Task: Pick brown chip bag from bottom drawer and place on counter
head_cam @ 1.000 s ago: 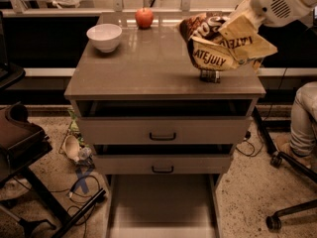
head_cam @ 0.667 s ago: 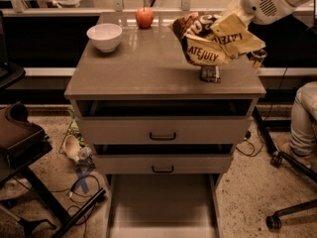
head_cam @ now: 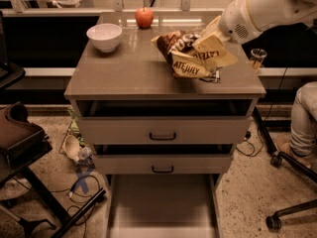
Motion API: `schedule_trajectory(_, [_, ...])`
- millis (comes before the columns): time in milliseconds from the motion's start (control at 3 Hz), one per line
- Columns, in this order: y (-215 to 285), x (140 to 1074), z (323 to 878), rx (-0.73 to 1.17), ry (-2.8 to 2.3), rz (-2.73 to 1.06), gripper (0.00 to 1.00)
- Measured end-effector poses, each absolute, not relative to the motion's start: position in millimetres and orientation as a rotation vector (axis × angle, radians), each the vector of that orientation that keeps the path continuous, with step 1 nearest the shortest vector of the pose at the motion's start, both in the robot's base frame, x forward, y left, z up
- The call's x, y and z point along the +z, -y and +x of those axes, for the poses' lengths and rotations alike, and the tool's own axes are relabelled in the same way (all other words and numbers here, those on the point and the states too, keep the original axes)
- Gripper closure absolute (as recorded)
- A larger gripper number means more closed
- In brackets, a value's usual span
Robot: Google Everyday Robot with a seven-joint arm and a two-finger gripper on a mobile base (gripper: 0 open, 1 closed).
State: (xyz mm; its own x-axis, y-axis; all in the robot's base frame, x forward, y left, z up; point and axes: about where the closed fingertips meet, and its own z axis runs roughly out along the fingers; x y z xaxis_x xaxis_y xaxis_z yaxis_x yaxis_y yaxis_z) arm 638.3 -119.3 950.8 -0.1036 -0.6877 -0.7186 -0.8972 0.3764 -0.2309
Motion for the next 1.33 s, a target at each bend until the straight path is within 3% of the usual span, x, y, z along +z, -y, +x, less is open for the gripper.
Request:
schedule_trajectory(667, [114.7,947.6,638.9,0.347,-1.854,-1.385,0.59])
schedule_trajectory(1000, [111.5,946.2,639.1,0.352,-1.852,-1.390,0.28])
schedule_trajectory(1333, [109.5,945.4,639.2,0.355,-1.851,-1.393,0.04])
